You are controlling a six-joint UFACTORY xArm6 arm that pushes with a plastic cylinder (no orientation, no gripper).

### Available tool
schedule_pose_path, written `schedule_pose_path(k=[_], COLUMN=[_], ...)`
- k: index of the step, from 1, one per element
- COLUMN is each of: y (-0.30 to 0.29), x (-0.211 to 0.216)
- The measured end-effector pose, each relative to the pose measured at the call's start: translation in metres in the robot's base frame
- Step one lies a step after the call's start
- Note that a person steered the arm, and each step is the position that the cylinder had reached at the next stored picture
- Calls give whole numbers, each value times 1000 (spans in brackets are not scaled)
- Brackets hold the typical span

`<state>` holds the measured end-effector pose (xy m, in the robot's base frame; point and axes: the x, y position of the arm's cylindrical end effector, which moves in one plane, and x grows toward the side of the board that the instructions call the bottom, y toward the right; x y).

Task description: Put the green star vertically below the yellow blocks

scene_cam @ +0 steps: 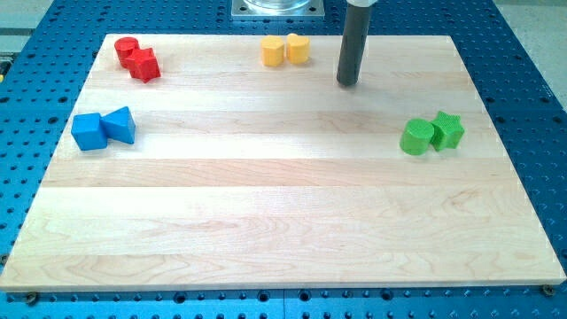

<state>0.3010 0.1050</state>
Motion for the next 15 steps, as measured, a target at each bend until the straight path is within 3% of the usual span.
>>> schedule_pose_path(k=[5,6,7,8,9,10,11,13,15], y=[2,47,140,194,147,33,-19,52,-77], x=[0,12,22,89,119,119,115,215,121])
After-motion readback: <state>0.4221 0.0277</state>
